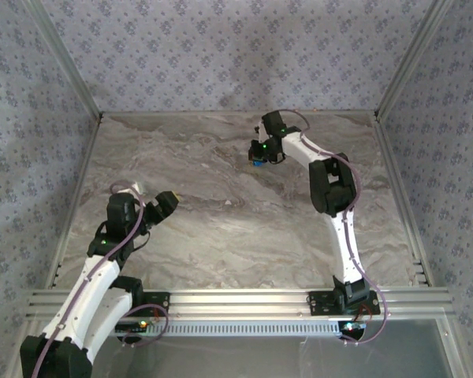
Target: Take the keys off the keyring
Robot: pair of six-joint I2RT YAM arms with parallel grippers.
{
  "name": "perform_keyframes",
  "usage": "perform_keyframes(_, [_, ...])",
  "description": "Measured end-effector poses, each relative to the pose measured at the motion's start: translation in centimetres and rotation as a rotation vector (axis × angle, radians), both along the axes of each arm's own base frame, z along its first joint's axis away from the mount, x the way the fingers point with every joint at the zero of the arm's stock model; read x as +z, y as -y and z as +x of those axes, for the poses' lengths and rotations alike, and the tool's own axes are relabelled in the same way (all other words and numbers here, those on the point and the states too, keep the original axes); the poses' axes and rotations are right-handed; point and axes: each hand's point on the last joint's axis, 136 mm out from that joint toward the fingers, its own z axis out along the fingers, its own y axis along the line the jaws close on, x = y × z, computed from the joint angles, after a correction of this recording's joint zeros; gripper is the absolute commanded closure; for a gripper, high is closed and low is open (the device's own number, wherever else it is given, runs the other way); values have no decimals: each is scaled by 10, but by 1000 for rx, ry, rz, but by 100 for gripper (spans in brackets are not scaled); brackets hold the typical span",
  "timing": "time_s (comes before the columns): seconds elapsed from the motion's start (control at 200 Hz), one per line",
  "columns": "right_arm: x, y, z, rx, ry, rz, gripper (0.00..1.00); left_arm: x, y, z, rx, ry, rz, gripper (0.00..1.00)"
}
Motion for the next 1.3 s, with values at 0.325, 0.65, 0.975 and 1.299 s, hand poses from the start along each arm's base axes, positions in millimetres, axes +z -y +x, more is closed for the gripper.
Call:
perform_keyframes(0.325, [38, 2, -6, 10, 62, 9, 100, 3, 0, -2, 0, 9, -2, 13])
perform_keyframes(0.65, [23, 6, -16, 17, 27, -7, 100, 9, -1, -3, 1, 30, -9, 13])
perform_keyframes(0.975, [63, 8, -50, 48, 51, 38, 100, 14, 6, -1, -28, 26, -13, 14])
perform_keyframes(1.299, [203, -4, -84, 11, 247, 191, 100, 76, 59, 1, -239, 197, 84, 19])
